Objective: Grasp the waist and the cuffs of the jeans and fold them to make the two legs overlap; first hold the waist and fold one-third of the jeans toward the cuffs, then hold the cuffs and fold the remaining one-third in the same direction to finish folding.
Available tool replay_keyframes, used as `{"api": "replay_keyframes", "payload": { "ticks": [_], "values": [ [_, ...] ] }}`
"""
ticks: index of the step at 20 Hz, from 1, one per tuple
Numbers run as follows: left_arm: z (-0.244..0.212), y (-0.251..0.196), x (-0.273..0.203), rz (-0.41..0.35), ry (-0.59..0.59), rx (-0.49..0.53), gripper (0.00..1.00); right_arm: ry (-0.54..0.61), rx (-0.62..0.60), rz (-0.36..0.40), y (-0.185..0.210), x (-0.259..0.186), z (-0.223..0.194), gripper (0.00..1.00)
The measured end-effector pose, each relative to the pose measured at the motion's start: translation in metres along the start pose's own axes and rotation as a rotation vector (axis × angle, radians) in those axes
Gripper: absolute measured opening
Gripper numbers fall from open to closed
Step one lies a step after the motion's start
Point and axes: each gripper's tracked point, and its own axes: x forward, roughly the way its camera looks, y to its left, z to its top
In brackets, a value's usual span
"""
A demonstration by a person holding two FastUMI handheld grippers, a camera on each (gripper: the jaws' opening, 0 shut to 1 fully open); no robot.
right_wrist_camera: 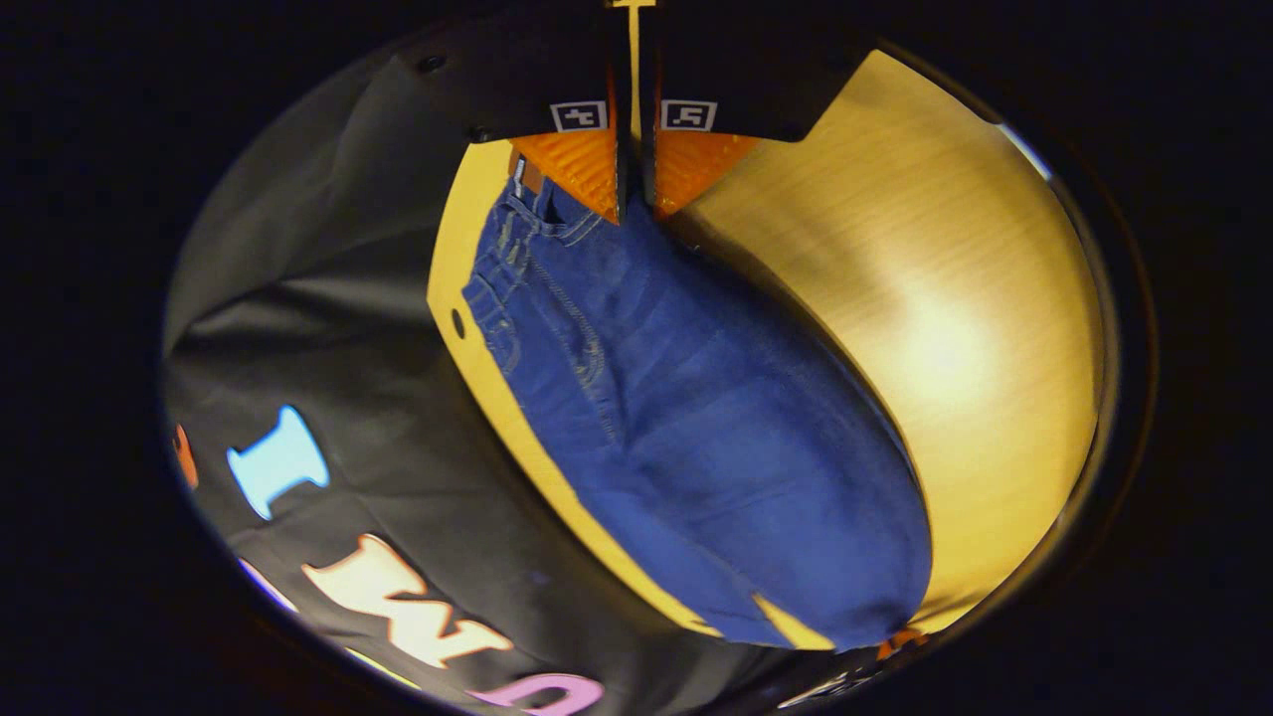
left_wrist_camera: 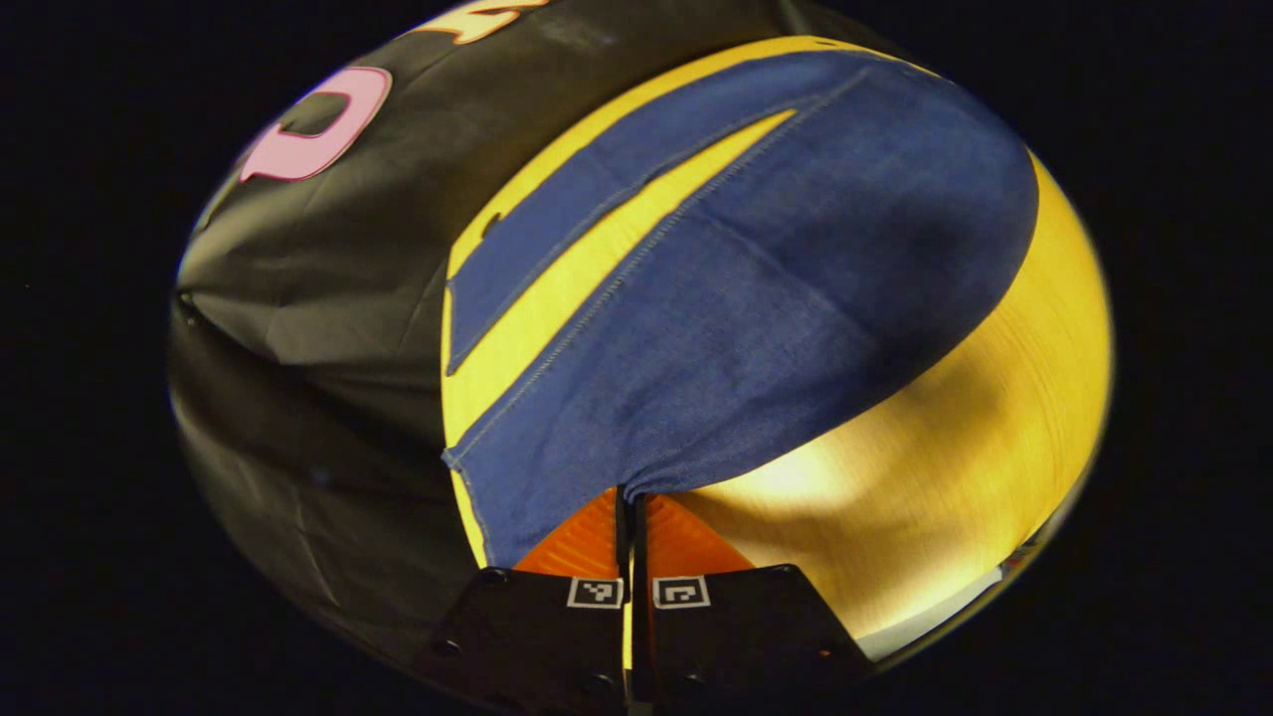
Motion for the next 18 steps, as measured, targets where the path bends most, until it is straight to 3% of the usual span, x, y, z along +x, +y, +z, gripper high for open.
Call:
{"api": "replay_keyframes", "payload": {
  "ticks": [5, 9, 12, 18],
  "values": [
    [0.058, 0.052, -0.014, 0.068, -0.087, -0.046, 0.00, -0.040, 0.219, -0.138, -0.051, -0.005, 0.047, 0.06],
    [0.121, 0.105, -0.006, 0.074, -0.177, -0.101, 0.00, -0.074, 0.368, -0.256, -0.098, 0.005, 0.089, 0.05],
    [0.168, 0.134, 0.008, 0.065, -0.246, -0.147, 0.00, -0.087, 0.478, -0.305, -0.127, 0.024, 0.114, 0.05],
    [0.237, 0.168, 0.058, 0.028, -0.293, -0.147, 0.00, -0.079, 0.541, -0.358, -0.162, 0.070, 0.143, 0.05]
  ]
}}
